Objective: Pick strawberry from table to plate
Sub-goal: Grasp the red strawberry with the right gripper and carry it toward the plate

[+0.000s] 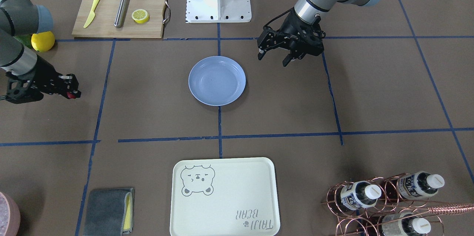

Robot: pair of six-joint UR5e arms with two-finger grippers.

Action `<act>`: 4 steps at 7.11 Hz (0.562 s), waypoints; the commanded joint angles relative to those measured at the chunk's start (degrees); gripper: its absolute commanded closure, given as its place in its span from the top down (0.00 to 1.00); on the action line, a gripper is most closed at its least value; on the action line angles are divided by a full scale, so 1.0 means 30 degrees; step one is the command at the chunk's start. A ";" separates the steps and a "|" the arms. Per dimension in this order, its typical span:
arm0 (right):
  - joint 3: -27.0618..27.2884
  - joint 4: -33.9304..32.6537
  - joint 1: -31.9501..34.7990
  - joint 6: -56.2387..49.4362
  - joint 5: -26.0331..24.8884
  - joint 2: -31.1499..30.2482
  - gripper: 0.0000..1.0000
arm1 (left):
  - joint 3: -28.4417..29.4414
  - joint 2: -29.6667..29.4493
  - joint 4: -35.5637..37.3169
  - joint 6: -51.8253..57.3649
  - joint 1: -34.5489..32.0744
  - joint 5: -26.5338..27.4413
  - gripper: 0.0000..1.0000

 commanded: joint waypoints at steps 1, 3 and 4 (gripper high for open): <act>0.0119 -0.0026 -0.2382 0.5115 -0.1467 0.3506 0.00 | -0.0172 0.0251 0.0101 0.0005 -0.0774 -0.1571 0.90; -0.0085 -0.2786 -0.4468 0.7939 -0.3201 0.7600 0.00 | 0.0149 0.0542 0.0102 -0.0083 -0.1100 -0.1371 1.00; -0.0725 -0.4723 -0.5317 0.8501 -0.4571 0.9740 0.00 | 0.0151 0.0544 0.0102 -0.0054 -0.1101 -0.1370 1.00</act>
